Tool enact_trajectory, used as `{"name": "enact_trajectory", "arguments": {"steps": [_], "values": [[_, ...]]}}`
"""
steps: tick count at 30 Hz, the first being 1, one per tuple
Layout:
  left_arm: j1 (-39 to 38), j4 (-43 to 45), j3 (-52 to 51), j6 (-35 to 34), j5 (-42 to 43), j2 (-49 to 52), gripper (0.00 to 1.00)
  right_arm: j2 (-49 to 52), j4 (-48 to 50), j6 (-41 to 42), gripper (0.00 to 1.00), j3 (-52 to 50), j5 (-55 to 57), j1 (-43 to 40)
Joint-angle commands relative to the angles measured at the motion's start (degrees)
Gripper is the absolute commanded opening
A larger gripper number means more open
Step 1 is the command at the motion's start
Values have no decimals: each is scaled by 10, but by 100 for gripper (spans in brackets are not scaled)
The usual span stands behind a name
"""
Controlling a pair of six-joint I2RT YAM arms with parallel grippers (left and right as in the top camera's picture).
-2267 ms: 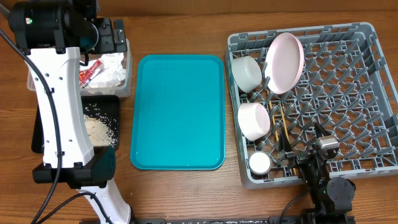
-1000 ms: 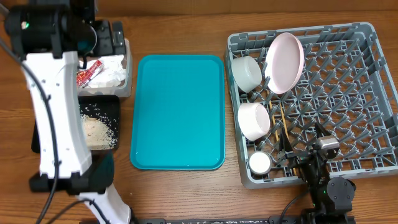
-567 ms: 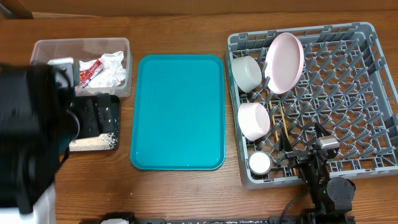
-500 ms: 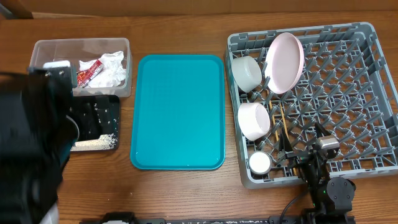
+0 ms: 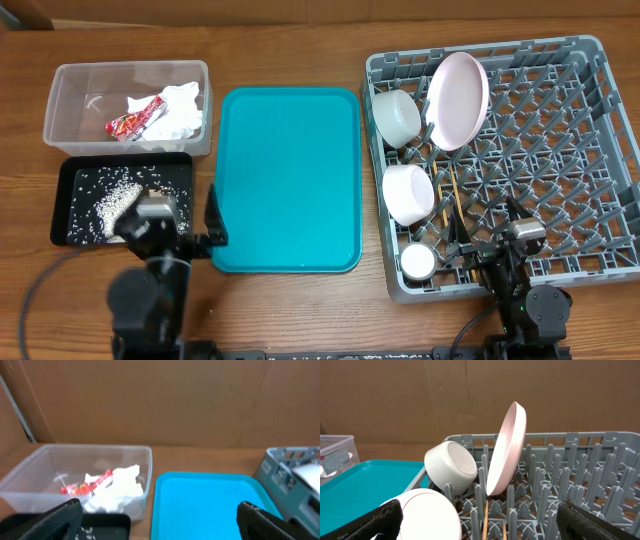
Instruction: Sort waste into correct bins and load items into the dishwasher
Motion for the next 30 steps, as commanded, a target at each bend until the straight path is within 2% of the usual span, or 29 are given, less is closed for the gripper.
{"name": "enact_trajectory", "arguments": {"steps": [1,6,14,26,30], "values": [[2,23,-88,11,12,-86,100,-5,3,3,100,-6,3,0],[3,49,-184,11,2,-181,100,-5,3,3,100,-6,3,0],[3,73,-237,11,-5,-185,100,-5,3,3,100,-6,3,0],[3,107,-241,11,-30,-185,100,-5,3,3,100,-6,3,0],[4,83,-241,11,-34,-185,100,-5,3,3,100,-6,3,0]]}}
